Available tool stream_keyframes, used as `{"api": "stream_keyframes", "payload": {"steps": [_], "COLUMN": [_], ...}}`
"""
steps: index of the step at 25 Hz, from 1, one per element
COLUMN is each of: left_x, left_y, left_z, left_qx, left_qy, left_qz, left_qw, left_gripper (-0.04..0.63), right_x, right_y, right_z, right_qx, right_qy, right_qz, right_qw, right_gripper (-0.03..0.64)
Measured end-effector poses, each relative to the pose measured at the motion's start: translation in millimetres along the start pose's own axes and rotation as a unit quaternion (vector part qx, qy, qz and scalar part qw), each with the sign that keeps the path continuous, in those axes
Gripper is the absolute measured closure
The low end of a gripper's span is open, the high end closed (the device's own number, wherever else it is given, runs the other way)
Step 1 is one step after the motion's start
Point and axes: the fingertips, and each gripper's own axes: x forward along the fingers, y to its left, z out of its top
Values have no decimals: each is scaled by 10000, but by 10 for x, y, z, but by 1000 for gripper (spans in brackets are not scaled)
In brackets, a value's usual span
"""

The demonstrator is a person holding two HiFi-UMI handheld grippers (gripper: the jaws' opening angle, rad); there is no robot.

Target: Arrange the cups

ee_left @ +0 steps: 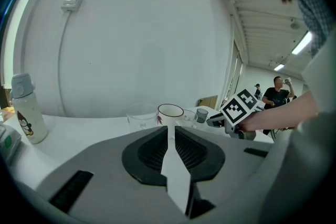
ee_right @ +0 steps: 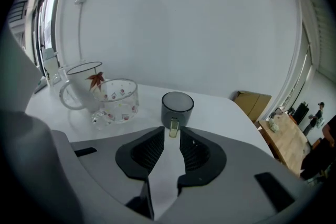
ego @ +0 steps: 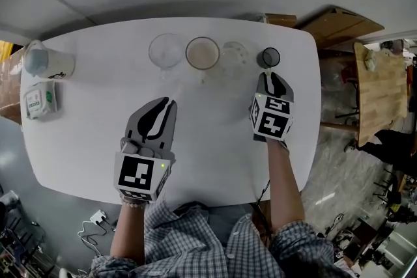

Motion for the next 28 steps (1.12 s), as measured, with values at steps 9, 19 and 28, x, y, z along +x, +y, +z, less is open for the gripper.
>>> {"api": "stream_keyframes", "payload": {"steps": [9, 19, 28], "left_x": [25, 53, -26], "left_y": [70, 30, 30], "left_z": [-19, -46, -62], "left_qx": [-82, -52, -41], "left_qy": [5, 60, 76], "left_qz": [127, 101, 134], "left_qw": [9999, 9999, 9999], "left_gripper": [548, 548, 548], "right_x": [8, -102, -156], "right_y": [114, 350, 378], "right_z": [14, -34, -89], "right_qx": [-21, 84, 202], "right_qy": [-79, -129, -86], "right_qz": [238, 617, 692], "right_qw": [9997, 9980, 9974], "right_gripper": [560, 562, 561]}}
